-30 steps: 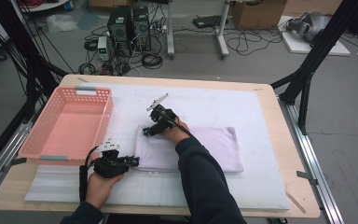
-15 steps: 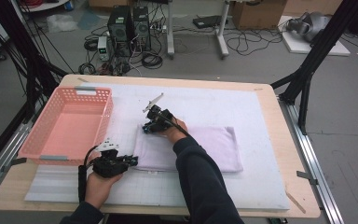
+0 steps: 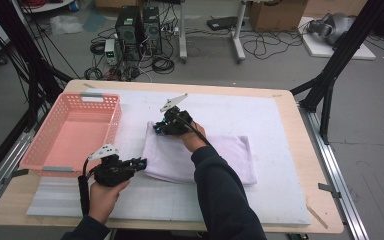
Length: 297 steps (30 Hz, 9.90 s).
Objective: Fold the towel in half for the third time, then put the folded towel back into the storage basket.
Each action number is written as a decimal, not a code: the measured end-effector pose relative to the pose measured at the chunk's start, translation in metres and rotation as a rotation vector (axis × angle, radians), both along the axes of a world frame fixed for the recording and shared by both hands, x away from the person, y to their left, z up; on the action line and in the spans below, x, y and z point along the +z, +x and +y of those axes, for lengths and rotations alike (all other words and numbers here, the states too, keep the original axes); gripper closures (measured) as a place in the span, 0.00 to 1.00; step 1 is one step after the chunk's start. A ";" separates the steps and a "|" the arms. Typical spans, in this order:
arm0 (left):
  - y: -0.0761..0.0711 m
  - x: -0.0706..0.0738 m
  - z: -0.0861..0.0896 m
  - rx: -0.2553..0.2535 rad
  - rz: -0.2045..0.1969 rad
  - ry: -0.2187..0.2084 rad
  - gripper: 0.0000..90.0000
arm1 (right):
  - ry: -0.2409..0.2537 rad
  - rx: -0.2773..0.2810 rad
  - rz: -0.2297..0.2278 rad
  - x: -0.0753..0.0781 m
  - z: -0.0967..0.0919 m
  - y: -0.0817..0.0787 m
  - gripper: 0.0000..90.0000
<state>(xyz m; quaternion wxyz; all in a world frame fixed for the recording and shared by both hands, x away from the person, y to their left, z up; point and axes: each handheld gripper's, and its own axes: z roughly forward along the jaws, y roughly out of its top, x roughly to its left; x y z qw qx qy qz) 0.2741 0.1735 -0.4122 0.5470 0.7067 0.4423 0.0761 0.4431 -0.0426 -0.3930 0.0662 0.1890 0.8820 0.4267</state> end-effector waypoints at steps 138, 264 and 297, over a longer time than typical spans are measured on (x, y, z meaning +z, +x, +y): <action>0.052 -0.014 -0.023 0.043 -0.168 0.175 0.26 | 0.051 -0.461 0.086 -0.032 -0.259 -0.168 0.93; 0.049 -0.010 -0.019 0.027 -0.201 0.043 0.21 | 0.103 -0.693 -0.187 -0.014 -0.322 -0.171 0.23; 0.068 -0.032 -0.119 -0.159 0.000 0.051 0.22 | 0.109 -0.707 -0.155 -0.019 -0.329 -0.170 0.24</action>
